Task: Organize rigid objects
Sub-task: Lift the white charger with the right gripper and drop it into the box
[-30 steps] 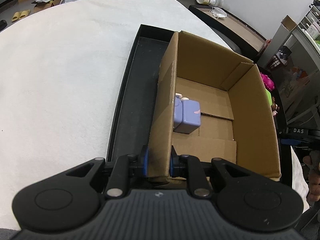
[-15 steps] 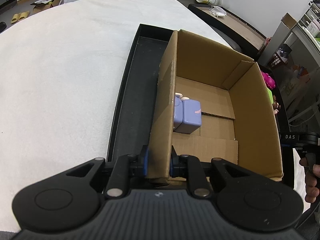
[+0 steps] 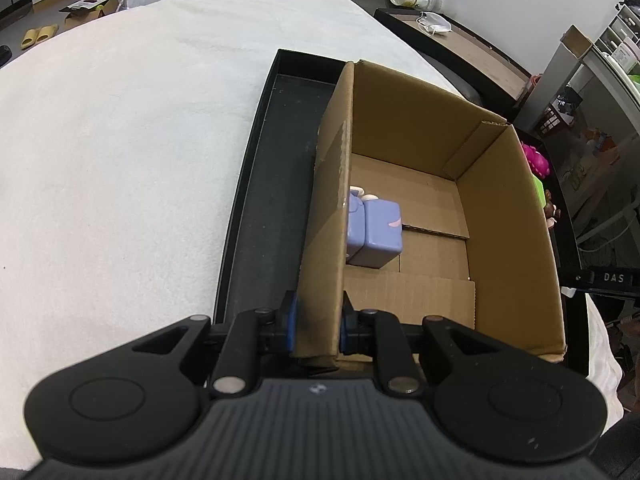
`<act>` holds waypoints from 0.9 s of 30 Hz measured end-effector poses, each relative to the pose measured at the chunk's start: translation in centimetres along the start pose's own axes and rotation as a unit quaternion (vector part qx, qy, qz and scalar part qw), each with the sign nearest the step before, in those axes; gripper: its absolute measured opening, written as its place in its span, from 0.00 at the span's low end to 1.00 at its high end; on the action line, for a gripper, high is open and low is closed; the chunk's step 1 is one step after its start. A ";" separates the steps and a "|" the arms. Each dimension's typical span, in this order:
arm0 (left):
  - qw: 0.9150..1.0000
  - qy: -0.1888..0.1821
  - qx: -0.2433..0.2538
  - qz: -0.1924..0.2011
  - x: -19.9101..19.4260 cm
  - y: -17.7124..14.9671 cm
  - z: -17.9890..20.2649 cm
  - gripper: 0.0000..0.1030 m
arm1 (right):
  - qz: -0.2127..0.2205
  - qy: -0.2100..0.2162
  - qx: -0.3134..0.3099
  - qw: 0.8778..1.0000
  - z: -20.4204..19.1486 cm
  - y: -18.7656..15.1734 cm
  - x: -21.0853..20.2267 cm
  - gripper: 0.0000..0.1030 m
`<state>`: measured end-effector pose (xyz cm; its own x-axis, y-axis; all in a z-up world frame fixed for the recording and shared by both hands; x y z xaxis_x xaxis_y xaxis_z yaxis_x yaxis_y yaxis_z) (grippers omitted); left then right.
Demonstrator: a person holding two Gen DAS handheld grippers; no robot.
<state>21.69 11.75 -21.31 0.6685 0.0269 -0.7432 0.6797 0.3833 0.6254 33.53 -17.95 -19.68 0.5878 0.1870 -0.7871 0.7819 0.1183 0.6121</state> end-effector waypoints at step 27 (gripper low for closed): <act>1.000 -0.007 -0.012 0.010 -0.2 -0.2 -0.5 0.18 | 0.052 0.013 -0.051 0.997 -6.1 3.9 -4.7 0.35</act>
<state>21.30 12.12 -21.40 0.6864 0.0222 -0.7269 0.6587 0.4045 0.6344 32.56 -12.45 -13.16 0.6581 0.2291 -0.7172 0.6909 0.1949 0.6962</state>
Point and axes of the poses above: each gripper's, at about its wrist camera, not at the fingertips, and x roughly the way its jaws point, z to its right, y to its top, the point moved 2 cm from there along x, roughly the way its jaws point, and after that the axes turned 14 degrees about z, right-handed, at the moved point
